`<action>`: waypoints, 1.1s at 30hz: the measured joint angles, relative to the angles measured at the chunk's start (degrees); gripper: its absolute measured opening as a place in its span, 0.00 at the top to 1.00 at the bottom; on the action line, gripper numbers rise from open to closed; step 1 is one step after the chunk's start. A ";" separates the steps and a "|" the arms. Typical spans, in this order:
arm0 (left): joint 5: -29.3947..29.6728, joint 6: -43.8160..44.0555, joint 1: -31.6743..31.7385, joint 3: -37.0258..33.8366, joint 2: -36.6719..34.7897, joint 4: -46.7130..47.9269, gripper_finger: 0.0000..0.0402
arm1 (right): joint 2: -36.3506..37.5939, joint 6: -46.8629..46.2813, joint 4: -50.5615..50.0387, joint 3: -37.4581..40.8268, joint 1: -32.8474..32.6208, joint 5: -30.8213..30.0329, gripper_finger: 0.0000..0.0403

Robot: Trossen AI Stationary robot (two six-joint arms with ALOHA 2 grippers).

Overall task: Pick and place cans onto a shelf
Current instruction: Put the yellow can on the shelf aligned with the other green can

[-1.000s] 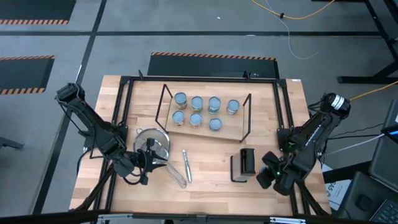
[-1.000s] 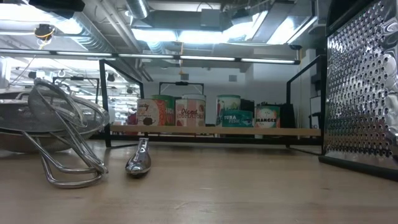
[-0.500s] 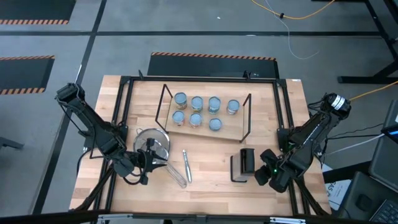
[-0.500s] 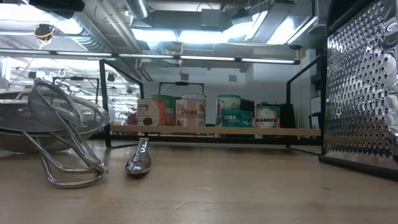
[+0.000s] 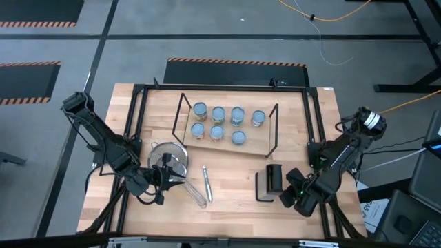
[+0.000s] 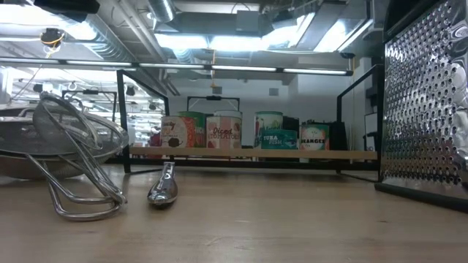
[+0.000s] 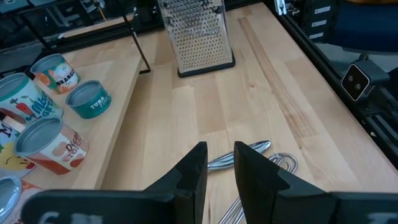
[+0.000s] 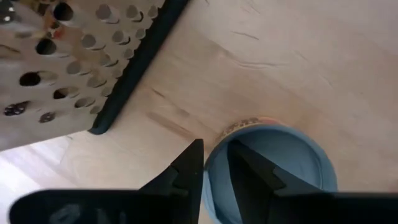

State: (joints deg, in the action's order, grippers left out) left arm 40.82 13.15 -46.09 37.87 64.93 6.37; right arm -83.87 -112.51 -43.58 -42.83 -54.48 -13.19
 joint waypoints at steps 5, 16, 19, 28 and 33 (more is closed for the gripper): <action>0.00 -0.02 -0.02 0.00 0.00 0.00 0.82 | -1.23 -1.04 0.18 -0.13 0.00 0.12 0.80; 0.00 -0.04 -0.01 0.00 0.00 0.00 0.82 | -1.31 -1.12 -0.24 -0.10 0.00 1.11 0.97; 0.00 -0.20 -0.01 0.00 0.00 0.00 0.82 | -1.45 -0.97 -2.85 -1.26 0.00 2.35 0.98; 0.00 -0.20 0.00 0.01 0.00 -0.01 0.82 | -1.64 2.69 -27.74 -14.19 0.07 9.38 0.99; 0.00 -0.22 0.04 0.00 0.00 -0.02 0.82 | -1.58 6.73 -41.30 -24.68 1.45 9.10 0.99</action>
State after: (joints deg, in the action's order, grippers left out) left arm 40.82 12.93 -46.04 37.87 64.93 6.35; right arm -85.45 -105.78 -84.88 -67.50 -53.03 -4.09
